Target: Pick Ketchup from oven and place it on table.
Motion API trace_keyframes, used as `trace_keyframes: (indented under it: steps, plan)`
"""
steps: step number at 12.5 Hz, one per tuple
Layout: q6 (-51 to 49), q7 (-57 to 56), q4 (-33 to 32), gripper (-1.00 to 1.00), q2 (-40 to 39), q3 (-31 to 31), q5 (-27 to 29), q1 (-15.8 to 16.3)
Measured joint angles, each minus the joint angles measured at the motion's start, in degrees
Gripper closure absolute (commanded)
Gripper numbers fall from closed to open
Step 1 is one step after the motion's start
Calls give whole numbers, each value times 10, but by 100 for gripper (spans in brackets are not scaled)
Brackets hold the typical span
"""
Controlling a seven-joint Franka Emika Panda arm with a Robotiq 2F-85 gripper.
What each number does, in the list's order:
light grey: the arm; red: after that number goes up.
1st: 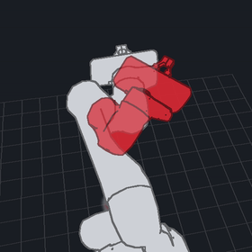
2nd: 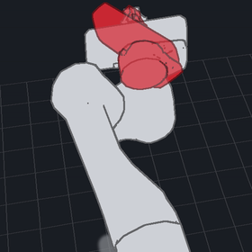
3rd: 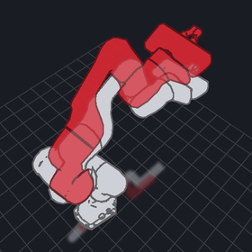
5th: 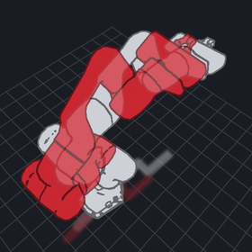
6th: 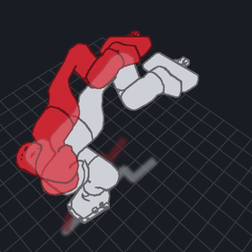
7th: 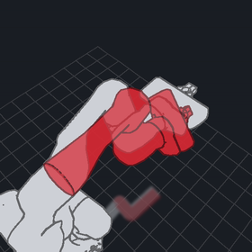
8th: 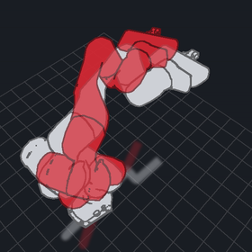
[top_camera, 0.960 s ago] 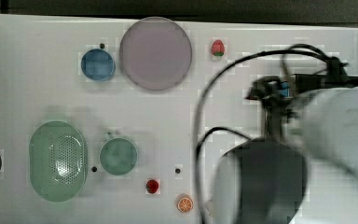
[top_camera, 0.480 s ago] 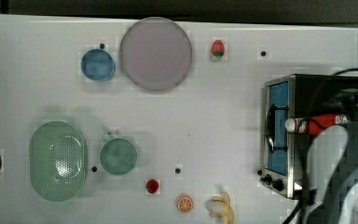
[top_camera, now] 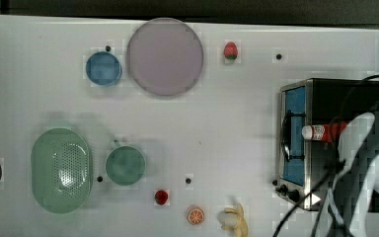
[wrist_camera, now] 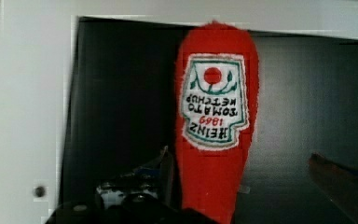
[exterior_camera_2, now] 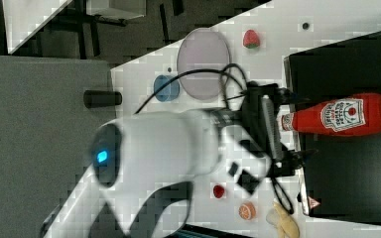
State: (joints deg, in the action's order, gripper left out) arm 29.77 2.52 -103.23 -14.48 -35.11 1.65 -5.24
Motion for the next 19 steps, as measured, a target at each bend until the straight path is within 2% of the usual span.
trace_keyframes:
  steps: [4,6,11,12,14,15,19]
  plan:
    - [31,-2,-6,-100,-72,11,57,-12]
    - [44,-2,0,-100,-98,15,60,-17]
    - [72,-3,-6,-100,-112,7,87,-18]
    - [76,-2,-2,-90,-111,7,80,-22]
    - [83,-3,-4,-42,-107,1,96,-26]
    - [77,-3,-2,-27,-108,2,90,-32]
    - [63,-1,11,-27,-110,-8,87,-29]
